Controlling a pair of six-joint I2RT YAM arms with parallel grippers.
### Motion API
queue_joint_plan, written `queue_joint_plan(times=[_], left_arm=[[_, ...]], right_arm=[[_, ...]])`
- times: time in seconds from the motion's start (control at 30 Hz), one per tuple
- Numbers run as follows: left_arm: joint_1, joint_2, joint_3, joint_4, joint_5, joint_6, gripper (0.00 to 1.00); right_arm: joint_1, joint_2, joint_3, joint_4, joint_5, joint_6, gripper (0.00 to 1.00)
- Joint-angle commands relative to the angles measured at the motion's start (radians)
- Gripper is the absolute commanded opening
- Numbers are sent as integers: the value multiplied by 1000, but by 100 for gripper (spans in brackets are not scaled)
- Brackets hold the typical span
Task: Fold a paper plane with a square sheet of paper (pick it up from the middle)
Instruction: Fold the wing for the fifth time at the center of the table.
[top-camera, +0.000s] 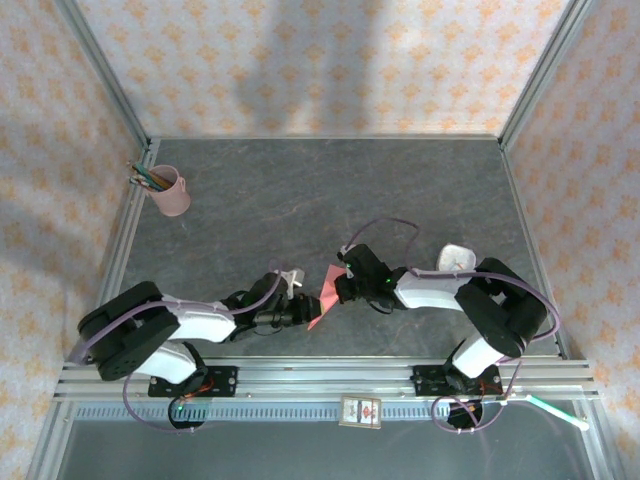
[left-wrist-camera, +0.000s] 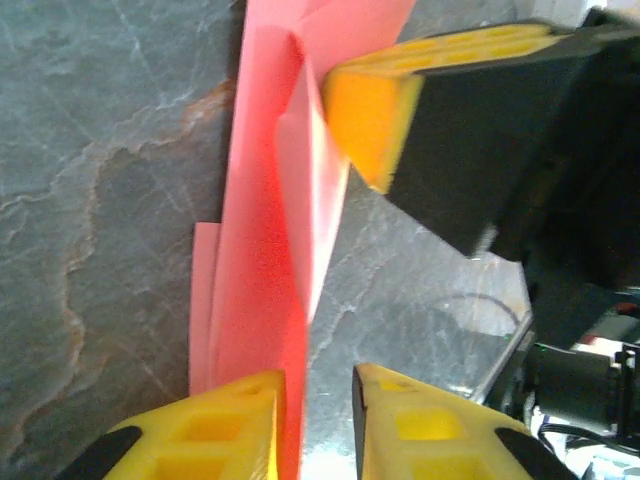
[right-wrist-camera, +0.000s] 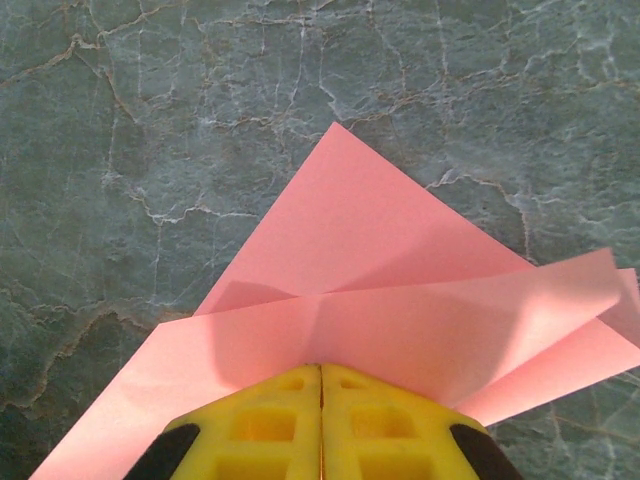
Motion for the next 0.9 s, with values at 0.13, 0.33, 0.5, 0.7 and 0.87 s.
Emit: queue_joint_plan(times=[0.13, 0.33, 0.5, 0.7, 0.87], left_arm=[[-8, -203, 21, -173, -93, 67, 27], [-62, -178, 65, -165, -100, 102, 7], [-65, -53, 121, -171, -70, 125, 4], [-45, 27, 121, -176, -60, 139, 3], [-32, 60, 100, -146, -45, 128, 3]], right_arm=[[-6, 21, -22, -60, 56, -6, 7], [-7, 23, -20, -58, 55, -6, 7], [-6, 23, -21, -59, 56, -6, 7], [-6, 17, -24, -63, 61, -4, 7], [-6, 15, -29, -65, 65, -5, 7]])
